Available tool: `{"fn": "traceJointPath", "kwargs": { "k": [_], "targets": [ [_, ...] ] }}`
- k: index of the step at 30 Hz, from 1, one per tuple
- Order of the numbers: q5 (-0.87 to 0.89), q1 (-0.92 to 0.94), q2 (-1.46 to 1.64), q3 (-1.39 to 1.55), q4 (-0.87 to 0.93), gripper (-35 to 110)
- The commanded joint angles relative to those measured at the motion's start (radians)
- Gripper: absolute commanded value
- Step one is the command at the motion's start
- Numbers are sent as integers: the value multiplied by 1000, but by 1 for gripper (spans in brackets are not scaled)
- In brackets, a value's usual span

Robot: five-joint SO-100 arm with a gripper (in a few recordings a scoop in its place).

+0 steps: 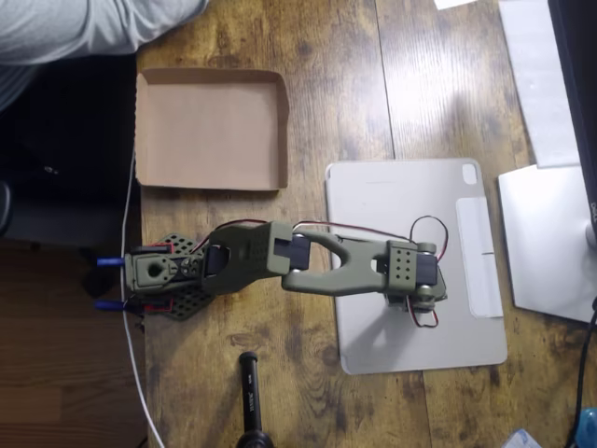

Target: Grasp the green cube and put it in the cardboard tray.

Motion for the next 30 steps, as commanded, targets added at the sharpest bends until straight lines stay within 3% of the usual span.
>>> {"fn": "traceJointPath", "kwargs": {
  "k": [1,10,23,30],
  "targets": [
    [0,2,21,26,-6,14],
    [11,-21,21,23,-29,14],
    [155,-313,210,-120,353,14],
    [216,-543,411,-58,503,14]
  ]
}}
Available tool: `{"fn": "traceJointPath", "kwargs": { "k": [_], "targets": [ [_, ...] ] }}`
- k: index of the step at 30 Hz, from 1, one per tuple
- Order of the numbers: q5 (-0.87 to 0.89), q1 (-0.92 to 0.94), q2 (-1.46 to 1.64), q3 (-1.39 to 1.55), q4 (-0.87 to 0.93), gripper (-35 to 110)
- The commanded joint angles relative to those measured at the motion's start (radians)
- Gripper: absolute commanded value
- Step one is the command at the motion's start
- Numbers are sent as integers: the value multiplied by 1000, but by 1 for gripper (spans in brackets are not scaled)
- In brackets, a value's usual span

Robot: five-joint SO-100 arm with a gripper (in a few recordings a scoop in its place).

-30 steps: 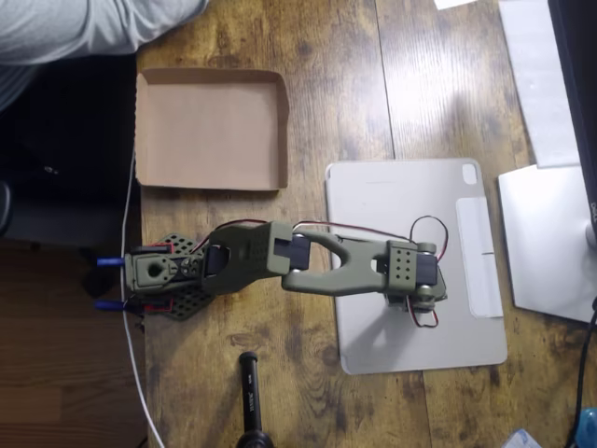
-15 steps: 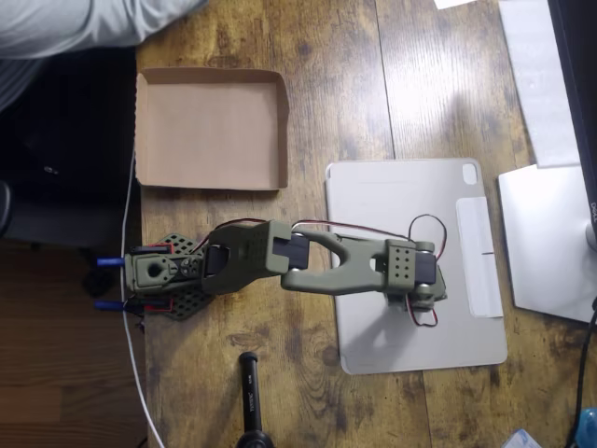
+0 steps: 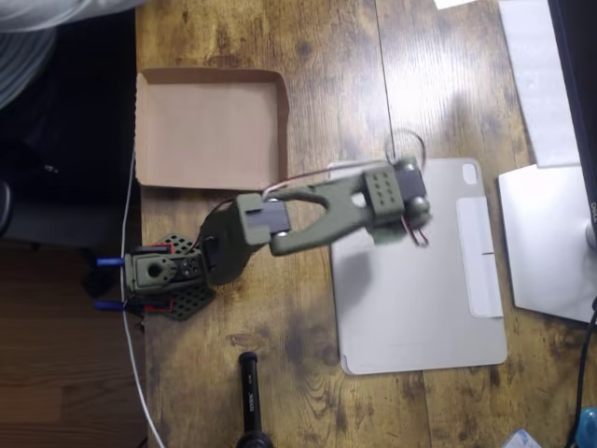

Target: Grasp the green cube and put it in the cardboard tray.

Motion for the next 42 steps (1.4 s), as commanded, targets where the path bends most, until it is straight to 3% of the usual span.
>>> {"fn": "traceJointPath", "kwargs": {
  "k": [1,12,19,28,31,42],
  "targets": [
    [26,-138,176,60,48,14],
    [206,-626,396,345,58,14],
    [176,-824,390,420,58,14],
    [152,-887,354,492,41,16],
    [141,-876,354,511,34,22],
    [130,-808,371,497,20,23]
  ]
}}
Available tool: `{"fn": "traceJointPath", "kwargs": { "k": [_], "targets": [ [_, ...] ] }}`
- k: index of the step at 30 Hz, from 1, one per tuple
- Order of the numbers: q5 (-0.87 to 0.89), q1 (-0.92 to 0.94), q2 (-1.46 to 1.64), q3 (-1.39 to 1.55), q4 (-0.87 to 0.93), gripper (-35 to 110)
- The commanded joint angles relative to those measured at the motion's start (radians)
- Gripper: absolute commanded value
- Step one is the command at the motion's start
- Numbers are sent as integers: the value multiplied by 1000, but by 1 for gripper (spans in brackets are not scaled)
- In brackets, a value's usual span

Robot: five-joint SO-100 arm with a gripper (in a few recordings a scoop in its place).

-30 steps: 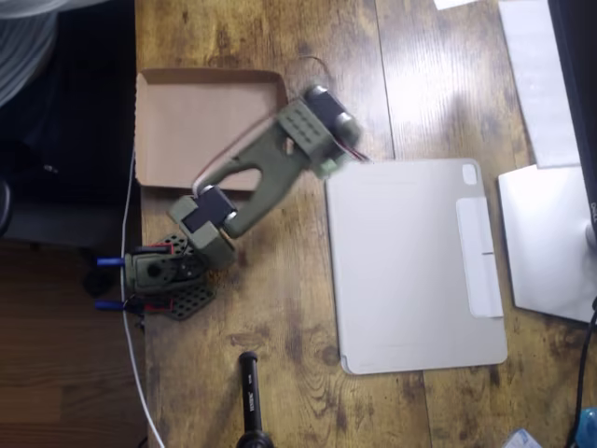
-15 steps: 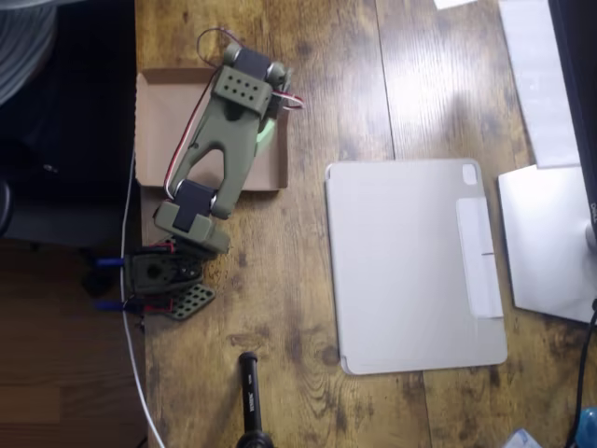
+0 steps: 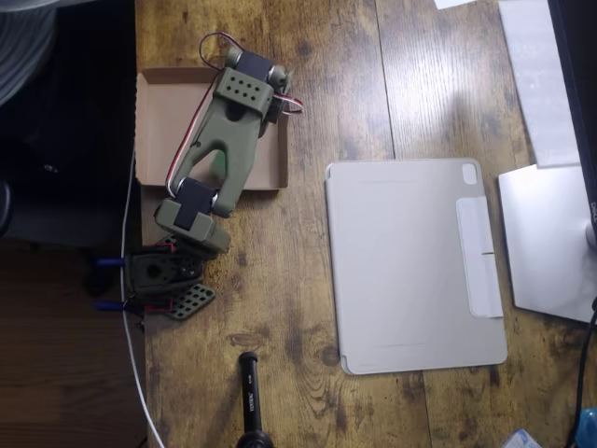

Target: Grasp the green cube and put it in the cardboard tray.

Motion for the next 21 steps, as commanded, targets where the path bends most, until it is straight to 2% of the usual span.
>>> {"fn": "traceJointPath", "kwargs": {
  "k": [1,6,13,21],
  "targets": [
    [-11,29,40,-2,6,23],
    [-51,198,57,0,6,19],
    [86,591,43,21,46,12],
    [86,928,-57,103,48,11]
  ]
}}
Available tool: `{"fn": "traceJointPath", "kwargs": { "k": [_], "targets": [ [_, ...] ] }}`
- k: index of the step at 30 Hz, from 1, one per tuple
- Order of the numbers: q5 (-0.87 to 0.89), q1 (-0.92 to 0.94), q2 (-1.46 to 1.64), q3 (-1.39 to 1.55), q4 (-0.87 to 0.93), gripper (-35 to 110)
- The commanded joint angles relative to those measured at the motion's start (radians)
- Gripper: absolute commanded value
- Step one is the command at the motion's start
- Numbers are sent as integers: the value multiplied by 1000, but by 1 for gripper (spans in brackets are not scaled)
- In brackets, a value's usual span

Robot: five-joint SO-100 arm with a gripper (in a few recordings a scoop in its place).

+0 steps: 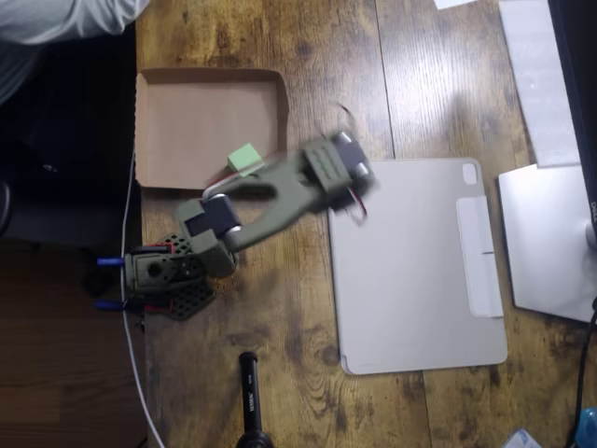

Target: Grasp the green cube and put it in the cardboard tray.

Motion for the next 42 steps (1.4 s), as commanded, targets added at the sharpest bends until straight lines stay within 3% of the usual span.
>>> {"fn": "traceJointPath", "kwargs": {
  "k": [1,8,11,42],
  "targets": [
    [26,126,-11,28,23,11],
    [-12,206,-34,161,29,9],
    [-17,210,-81,160,31,0],
    [-64,229,-75,156,34,0]
  ]
}}
